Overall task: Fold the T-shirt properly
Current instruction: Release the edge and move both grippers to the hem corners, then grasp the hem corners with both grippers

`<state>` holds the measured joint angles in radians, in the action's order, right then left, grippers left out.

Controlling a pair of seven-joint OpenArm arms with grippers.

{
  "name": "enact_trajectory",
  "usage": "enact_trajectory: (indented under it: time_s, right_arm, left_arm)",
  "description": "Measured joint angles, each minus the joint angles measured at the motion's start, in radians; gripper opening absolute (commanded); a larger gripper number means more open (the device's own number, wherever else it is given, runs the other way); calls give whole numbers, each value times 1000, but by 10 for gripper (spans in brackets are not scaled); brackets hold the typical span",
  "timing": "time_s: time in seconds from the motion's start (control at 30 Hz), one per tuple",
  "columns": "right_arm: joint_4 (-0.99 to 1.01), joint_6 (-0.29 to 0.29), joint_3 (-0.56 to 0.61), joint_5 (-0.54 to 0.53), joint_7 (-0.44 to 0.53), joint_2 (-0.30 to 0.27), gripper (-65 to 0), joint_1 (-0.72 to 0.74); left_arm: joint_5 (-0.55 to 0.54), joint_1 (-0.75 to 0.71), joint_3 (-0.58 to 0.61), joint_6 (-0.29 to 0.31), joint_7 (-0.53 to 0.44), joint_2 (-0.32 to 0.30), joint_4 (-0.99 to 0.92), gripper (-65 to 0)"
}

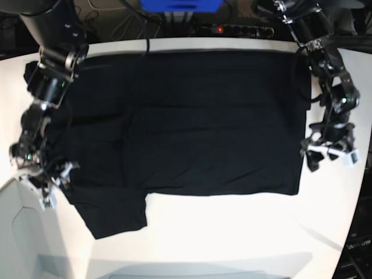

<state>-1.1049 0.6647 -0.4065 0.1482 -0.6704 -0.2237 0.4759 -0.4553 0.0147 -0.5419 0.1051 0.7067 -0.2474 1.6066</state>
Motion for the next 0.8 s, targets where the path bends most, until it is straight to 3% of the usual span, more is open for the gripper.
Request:
enact_trajectory:
  time_s: [0.07,0.17,0.3,0.37,0.6,0.7,0.8]
  right_arm:
    - [98,-23,2,-11,77,-4,-325,50]
    - [260,-43,7,-5,196,-24,-325,107]
    - [416,-162,8,-3,326,-34,-324,145]
    - [464,-180,8,-8,394,-43,-324,151]
    - [522,-199,9,2,480,-47,-324,146]
    - [522,-262,8,2,485,-48,-324,146]
    - [544,-278,8,-2,485,-55,-324,145]
  left_arm:
    - [1,39,20,3,-2,-8,-55,-219]
    - [104,111,49,-4,-10,-23,-154,-219]
    - [146,204,85,8,-11,-15,-278,-218]
    - [145,235,99,11,-22,-15,-323,-218]
    - [151,317,217,6,-166,-37,-498,-218]
    - [156,340,252,5,-234,-46,-592,-217]
    - [156,355,279,3,-271,-50,-672,-217]
